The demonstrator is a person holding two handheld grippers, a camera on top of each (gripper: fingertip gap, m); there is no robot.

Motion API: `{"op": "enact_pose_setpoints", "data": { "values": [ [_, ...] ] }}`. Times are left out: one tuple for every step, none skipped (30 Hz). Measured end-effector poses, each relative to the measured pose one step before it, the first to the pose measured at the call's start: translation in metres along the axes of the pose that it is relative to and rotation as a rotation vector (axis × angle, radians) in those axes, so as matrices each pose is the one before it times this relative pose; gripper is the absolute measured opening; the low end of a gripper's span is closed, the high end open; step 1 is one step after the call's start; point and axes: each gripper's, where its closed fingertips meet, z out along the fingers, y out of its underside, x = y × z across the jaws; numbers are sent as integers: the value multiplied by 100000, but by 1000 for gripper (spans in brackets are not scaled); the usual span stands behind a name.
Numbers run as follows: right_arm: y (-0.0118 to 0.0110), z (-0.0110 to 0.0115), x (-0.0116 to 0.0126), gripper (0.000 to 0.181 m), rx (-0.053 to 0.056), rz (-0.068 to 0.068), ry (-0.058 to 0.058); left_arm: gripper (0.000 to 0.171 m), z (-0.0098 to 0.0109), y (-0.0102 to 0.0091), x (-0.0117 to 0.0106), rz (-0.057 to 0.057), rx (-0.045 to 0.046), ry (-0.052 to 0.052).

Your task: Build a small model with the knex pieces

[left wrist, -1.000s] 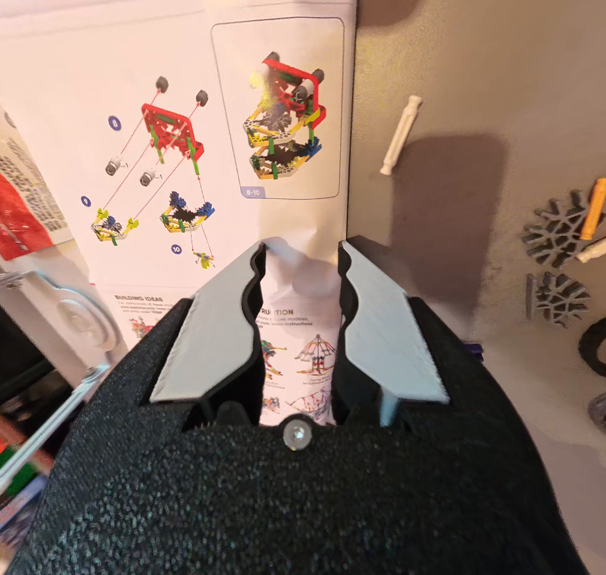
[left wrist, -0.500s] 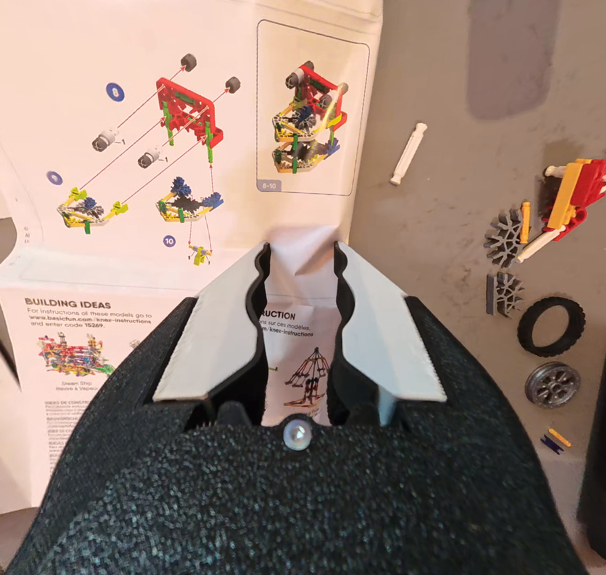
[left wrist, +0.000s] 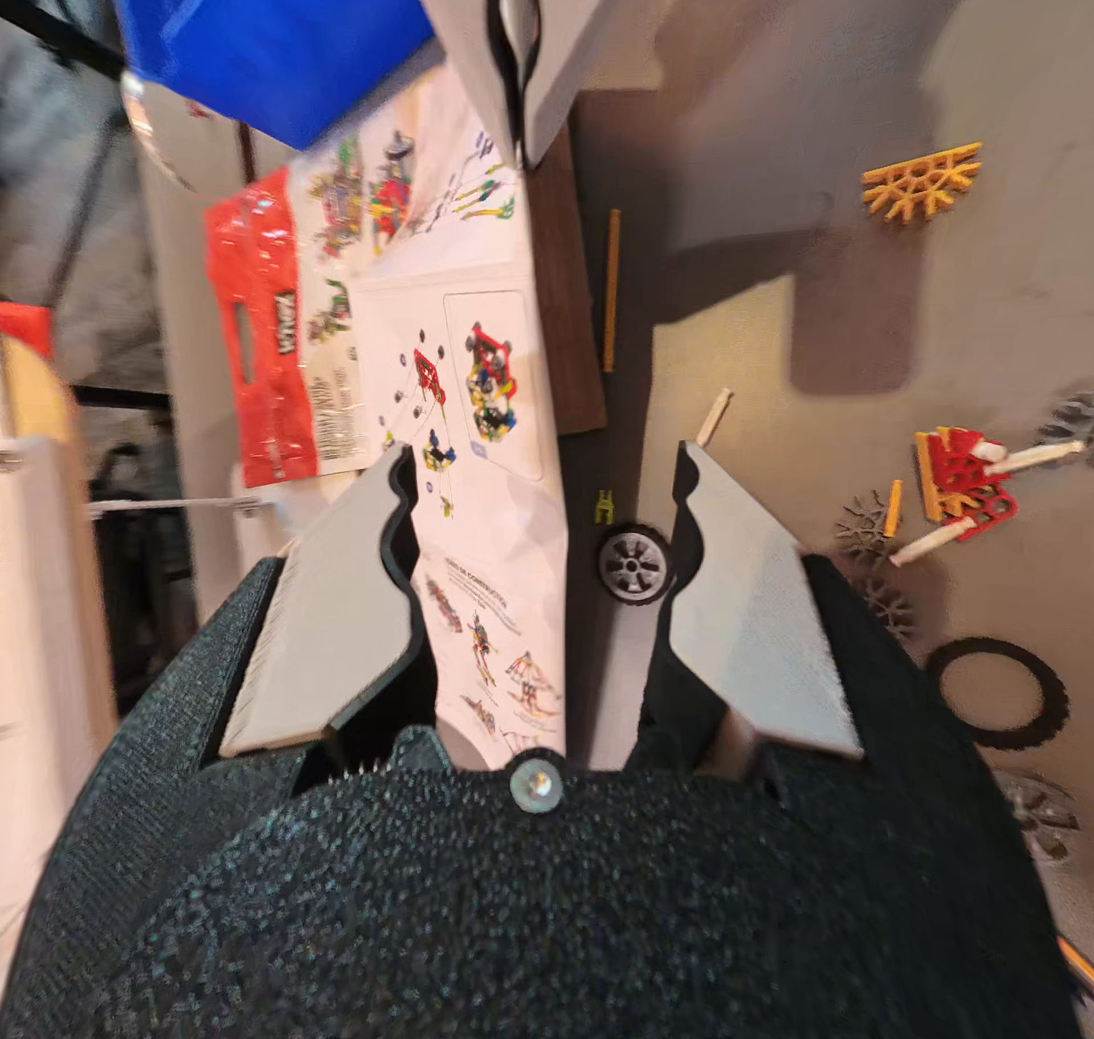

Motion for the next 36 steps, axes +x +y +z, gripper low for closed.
{"op": "enact_pose_setpoints", "data": {
  "values": [
    [-777, -641, 340, 0, 1711, 2225, -1502, 86, -324, -415, -185, 1286, -792, -5564],
    [-998, -727, 449, 0, 2858, 1782, -601, 83, -78, -319, -333, 294, -368, -6086],
    [-1047, -730, 507, 0, 2744, 1573, -141, 78, 143, -70, -419, 403, -1063, -6184],
    [-1008, -709, 369, 0, 2218, 627, -555, 72, 257, 209, -533, 823, -1947, -6158],
    [-1063, -682, 279, 0, 2388, -285, -610, 61, 231, 490, -1176, 1713, -2996, -9347],
    [-998, -629, 309, 0, 1940, -116, -289, 47, 122, 477, -1330, 3728, -2085, -9601],
    [-890, -529, 221, 0, 1292, -549, -408, 33, 50, 410, -1117, 2964, -1204, -7079],
    [-852, -503, 255, 0, 1008, -1278, 234, 17, -79, 147, -984, -225, 534, -4694],
    [-792, -487, 558, 0, 684, -1691, 2331, 7, -195, -213, -739, -3251, 2641, -1484],
    [-782, -448, 898, 0, 529, -1988, 4555, 2, -154, -66, -708, -4581, 1180, 437],
    [-900, -388, 1153, 0, 1248, -3127, 6643, 0, -212, -103, -635, -4321, 1066, 2005],
    [-980, -405, 1612, 8, 1753, -3576, 9867, 0, -355, -377, -780, -6350, 3106, 2414],
    [-881, -408, 1951, 25, 1008, -2994, 11914, 0, -407, -357, -899, -8602, 2861, 2823],
    [-807, -423, 1944, 38, 689, -3095, 11495, 0, -460, -436, -871, -8258, 3339, 3375],
    [-949, -545, 2113, 50, 2260, -2147, 12181, 0, -525, -474, -811, -7993, 3277, 3811],
    [-1044, -590, 2048, 58, 3891, 32, 10958, 0, -619, -616, -894, -7248, 3848, 2834],
    [-984, -493, 1591, 61, 4289, 2639, 6965, 0, -653, -681, -710, -5904, 4018, 3363],
    [-840, -408, 1356, 61, 4227, 4970, 4849, 0, -664, -659, -593, -4522, 3839, 3131],
    [-631, -342, 1246, 61, 3803, 5649, 3996, 0, -642, -497, -904, -4507, 2782, 268],
    [-385, -289, 1179, 61, 3075, 5224, 3746, 0, -665, -536, -713, -3931, 3232, 813],
    [-106, -236, 1055, 61, 2259, 5133, 3258, 0, -663, -600, -335, -3190, 3716, 2457],
    [90, -193, 862, 61, 1785, 5716, 2201, 0, -650, -511, -429, -3610, 3295, 1118],
    [239, -132, 694, 62, 1695, 6218, 1461, 0, -594, -378, -445, -4477, 2594, 487],
    [403, -34, 394, 69, 1053, 5564, -68, 0, -508, -366, -79, -4068, 2712, 2142],
    [473, -20, 335, 75, 725, 4578, 58, 0, -455, -243, -137, -3299, 2183, 1119],
    [388, -75, 216, 76, 1394, 4291, -433, 0, -381, -127, -165, -2480, 1662, 448],
    [292, -154, -5, 76, 2054, 4801, -1762, 0, -351, -101, -65, -2125, 1531, 1020],
    [539, -101, -298, 77, -155, 3748, -3231, 0, -381, -215, -59, -2057, 2440, 924],
    [846, 1, -518, 81, -2495, 2287, -3992, 0, -379, -323, 137, -1598, 3066, 1924],
    [1144, 168, -906, 83, -4241, 3247, -6072, 0, -361, -283, 275, -149, 2454, 2276],
    [1279, 348, -965, 88, -4241, 5048, -6072, 0, -341, -256, 143, 621, 1801, 1025],
    [1234, 521, -764, 89, -3067, 4716, -4508, 0, -285, -279, 136, -77, 1562, 986],
    [1116, 656, -696, 93, -1932, 3517, -4173, 0, -244, -340, 271, -764, 2015, 1937],
    [1202, 832, -697, 99, -2795, 3001, -4472, 0, -170, -312, 295, -1122, 1844, 2009],
    [1171, 951, -518, 108, -3037, 3551, -3806, 0, -72, -95, 246, -1480, 663, 1873],
    [1097, 980, -499, 115, -2563, 4033, -4404, 0, 17, 55, 384, -1292, -224, 2609]
  ]
}}
